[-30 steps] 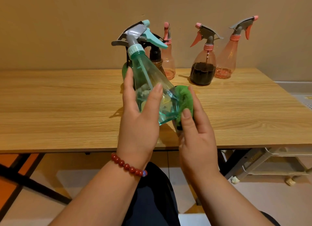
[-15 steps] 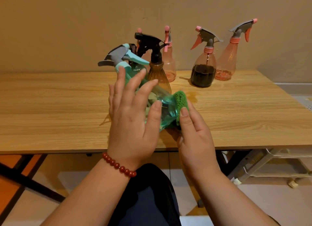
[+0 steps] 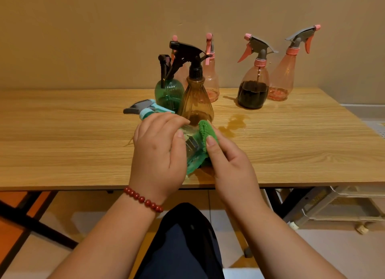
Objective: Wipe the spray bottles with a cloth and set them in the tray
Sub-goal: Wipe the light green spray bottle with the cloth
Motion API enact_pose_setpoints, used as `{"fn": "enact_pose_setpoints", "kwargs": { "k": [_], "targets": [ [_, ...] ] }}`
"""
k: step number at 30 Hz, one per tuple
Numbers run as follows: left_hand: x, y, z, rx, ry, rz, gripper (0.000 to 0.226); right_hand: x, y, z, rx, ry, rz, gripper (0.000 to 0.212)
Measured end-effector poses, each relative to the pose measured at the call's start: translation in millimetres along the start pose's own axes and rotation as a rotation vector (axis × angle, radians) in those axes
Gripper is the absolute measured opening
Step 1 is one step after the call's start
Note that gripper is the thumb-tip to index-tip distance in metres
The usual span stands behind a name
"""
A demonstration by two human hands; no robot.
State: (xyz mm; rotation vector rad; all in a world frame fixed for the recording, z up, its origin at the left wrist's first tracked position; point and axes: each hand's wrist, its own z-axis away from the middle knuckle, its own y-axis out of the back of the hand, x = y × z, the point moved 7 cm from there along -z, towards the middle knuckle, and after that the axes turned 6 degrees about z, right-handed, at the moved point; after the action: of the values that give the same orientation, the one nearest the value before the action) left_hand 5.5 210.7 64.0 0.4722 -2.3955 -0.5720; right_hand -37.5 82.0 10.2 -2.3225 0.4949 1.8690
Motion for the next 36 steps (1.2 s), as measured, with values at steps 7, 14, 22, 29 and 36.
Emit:
{"fn": "enact_pose_setpoints", "kwargs": {
  "k": [7, 14, 22, 29, 36],
  "targets": [
    [-14, -16, 11, -0.009, 0.063, 0.023, 0.044, 1, 0, 2, -0.016, 0.006, 0.215, 0.04],
    [-25, -28, 7, -0.148, 0.121, 0.003, 0.054, -2, 13, 6, 0.052, 0.021, 0.33, 0.042],
    [-28, -40, 0, -0.357, 0.046, -0.115, 0.062, 3, 32, 4, 0.181, -0.011, 0.382, 0.042],
    [-29, -60, -12, -0.324, 0.049, -0.009, 0.051, 4, 44, -3, 0.241, -0.033, 0.363, 0.042],
    [-28, -66, -13, -0.27, 0.072, 0.093, 0.054, 4, 35, -12, 0.275, 0.023, 0.435, 0.037]
  ]
}}
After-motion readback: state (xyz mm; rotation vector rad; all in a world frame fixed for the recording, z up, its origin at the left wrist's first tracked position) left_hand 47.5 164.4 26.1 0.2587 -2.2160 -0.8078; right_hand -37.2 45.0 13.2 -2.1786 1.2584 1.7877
